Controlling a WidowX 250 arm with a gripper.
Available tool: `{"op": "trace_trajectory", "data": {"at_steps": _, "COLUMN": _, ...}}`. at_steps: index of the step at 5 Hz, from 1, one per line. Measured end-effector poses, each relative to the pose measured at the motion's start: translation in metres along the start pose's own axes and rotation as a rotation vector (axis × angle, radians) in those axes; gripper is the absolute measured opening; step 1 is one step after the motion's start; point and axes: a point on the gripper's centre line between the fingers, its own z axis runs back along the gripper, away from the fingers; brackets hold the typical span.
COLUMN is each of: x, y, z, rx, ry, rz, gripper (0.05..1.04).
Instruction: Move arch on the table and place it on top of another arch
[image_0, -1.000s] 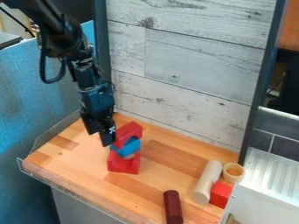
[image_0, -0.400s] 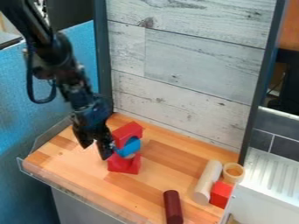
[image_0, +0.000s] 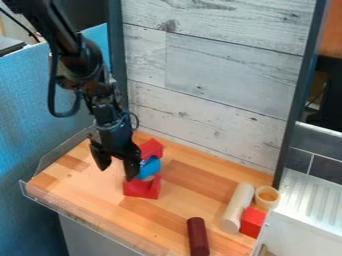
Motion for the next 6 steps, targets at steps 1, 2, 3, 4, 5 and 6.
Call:
{"op": "trace_trajectory", "data": {"at_steps": 1, "x": -0.001, "y": -0.001, "z": -0.008, "rx": -0.01, "ry": 0.017, "rz": 0.034, "gripper": 1.0}}
{"op": "trace_trajectory", "data": {"at_steps": 2, "x": -0.003, "y": -0.004, "z": -0.017, "rx": -0.018, "ry": 0.029, "rz": 0.048, "gripper": 1.0}}
{"op": "trace_trajectory", "data": {"at_steps": 3, "x": 0.0, "y": -0.009, "z": -0.027, "rx": -0.017, "ry": 0.03, "rz": 0.052, "gripper": 1.0}}
{"op": "trace_trajectory", "data": {"at_steps": 4, "x": 0.003, "y": -0.013, "z": -0.036, "rx": -0.018, "ry": 0.023, "rz": 0.039, "gripper": 0.964}}
{"op": "trace_trajectory", "data": {"at_steps": 5, "x": 0.009, "y": -0.012, "z": -0.037, "rx": -0.013, "ry": 0.005, "rz": 0.021, "gripper": 0.693}}
{"op": "trace_trajectory", "data": {"at_steps": 6, "x": 0.011, "y": -0.017, "z": -0.037, "rx": -0.039, "ry": -0.008, "rz": 0.016, "gripper": 0.414}}
